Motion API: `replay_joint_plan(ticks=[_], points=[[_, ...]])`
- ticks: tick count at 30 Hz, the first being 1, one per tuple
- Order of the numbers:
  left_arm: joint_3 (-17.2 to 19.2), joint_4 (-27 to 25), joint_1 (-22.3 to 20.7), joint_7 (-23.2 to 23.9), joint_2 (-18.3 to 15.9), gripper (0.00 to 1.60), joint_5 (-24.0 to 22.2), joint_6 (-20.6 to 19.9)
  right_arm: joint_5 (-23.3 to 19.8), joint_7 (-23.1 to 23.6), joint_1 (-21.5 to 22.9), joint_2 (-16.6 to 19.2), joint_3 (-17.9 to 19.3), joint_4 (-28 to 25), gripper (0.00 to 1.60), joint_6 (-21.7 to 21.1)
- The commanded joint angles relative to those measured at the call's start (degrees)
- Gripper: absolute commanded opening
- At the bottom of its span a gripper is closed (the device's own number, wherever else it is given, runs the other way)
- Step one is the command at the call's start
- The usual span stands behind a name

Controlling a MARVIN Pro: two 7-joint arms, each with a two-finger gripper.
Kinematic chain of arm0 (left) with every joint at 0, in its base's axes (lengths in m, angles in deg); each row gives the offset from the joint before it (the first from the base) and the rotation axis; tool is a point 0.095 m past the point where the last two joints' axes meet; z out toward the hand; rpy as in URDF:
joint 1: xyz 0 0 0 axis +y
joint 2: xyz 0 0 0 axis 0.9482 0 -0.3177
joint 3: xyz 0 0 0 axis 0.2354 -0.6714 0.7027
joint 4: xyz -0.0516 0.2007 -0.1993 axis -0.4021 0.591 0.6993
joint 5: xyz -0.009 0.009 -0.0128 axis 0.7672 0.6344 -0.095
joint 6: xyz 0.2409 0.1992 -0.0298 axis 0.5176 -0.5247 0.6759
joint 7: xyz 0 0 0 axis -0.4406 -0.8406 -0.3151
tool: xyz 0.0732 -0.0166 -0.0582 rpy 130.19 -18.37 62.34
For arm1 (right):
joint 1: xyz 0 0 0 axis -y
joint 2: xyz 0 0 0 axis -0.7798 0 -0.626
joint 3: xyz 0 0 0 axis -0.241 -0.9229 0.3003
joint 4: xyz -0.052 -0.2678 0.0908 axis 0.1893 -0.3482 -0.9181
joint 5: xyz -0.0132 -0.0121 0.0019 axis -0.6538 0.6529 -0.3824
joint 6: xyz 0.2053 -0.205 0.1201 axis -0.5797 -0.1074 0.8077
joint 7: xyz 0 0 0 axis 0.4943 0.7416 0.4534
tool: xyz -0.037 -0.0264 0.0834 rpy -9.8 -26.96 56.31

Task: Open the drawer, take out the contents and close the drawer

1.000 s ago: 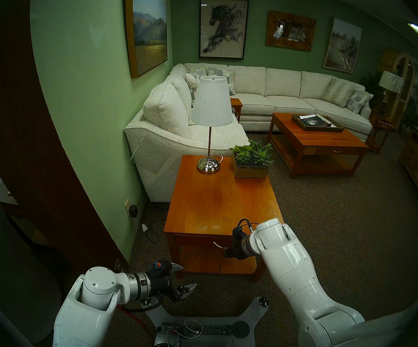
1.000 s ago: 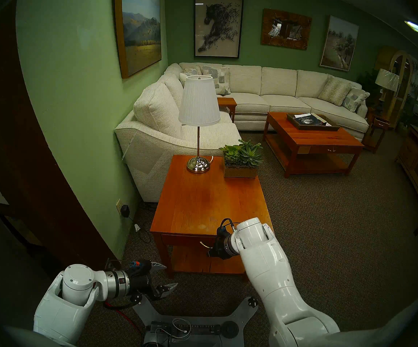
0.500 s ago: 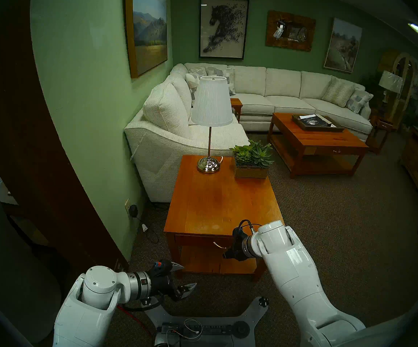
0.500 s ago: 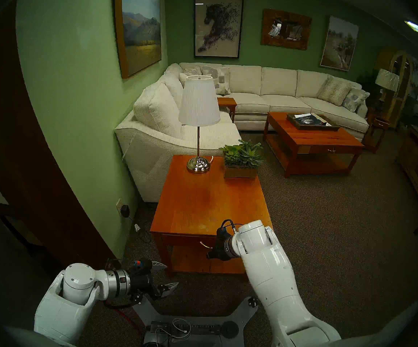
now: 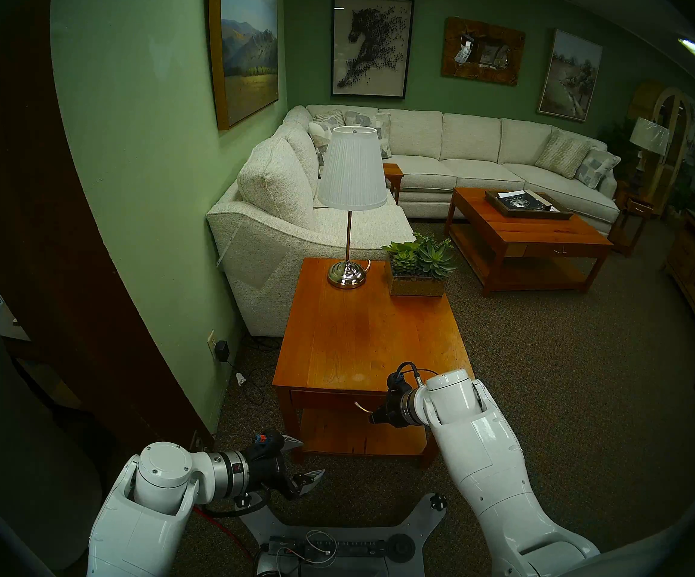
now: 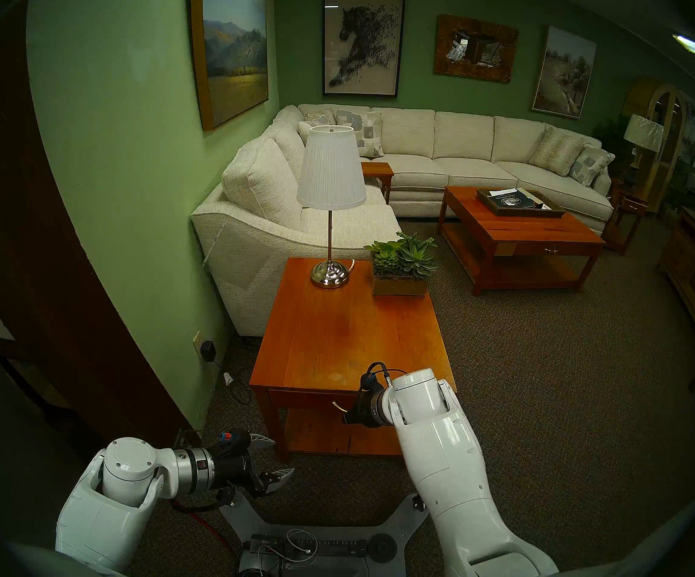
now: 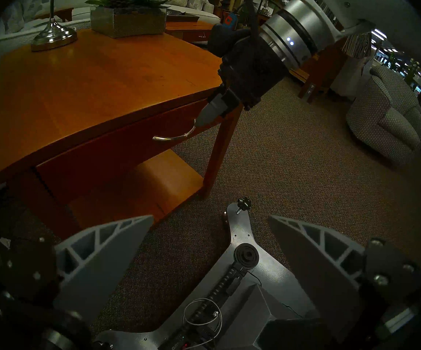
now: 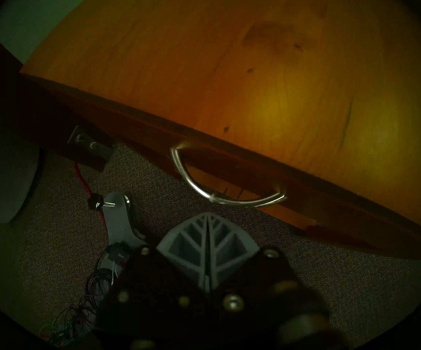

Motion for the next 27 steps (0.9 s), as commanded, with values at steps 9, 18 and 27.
replay_joint_plan(ticks=[9, 18, 27], points=[[0.1, -1.1, -0.3, 0.1, 0.2, 1.60, -0.1, 0.5, -0.1, -2.9, 0.8, -2.2, 1.0, -0.7, 0.00, 0.4], [0.2, -1.2, -0.1, 0.1, 0.2, 1.60, -0.1, 0.6, -0.8, -6.0, 0.7, -3.4, 1.8, 0.2, 0.00, 3.2], [0.9, -1.5, 0.2, 0.5, 0.1, 1.60, -0.3, 0.5, -1.1, -6.5, 2.6, -4.0, 1.7, 3.3, 0.00, 3.6]])
